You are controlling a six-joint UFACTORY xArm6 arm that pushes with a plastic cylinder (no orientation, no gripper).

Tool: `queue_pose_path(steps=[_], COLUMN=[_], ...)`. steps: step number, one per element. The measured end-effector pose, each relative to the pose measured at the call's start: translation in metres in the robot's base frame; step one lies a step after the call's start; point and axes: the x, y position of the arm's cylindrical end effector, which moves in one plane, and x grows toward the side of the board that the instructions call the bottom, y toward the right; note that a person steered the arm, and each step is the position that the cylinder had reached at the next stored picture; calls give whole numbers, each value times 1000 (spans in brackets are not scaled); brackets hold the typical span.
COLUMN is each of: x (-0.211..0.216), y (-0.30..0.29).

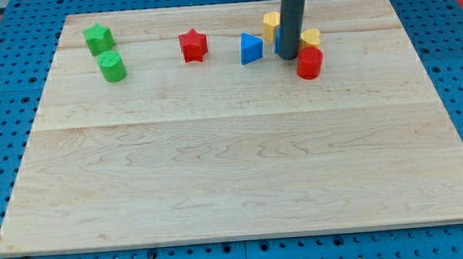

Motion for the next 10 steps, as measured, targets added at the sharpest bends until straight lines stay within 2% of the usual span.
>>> queue_pose_path(steps=[1, 2, 4, 6, 7, 8, 9, 10], x=[-42, -42, -52, -125, -79, -50, -83, -43], y=[32, 24, 65, 65, 22, -10, -4, -60])
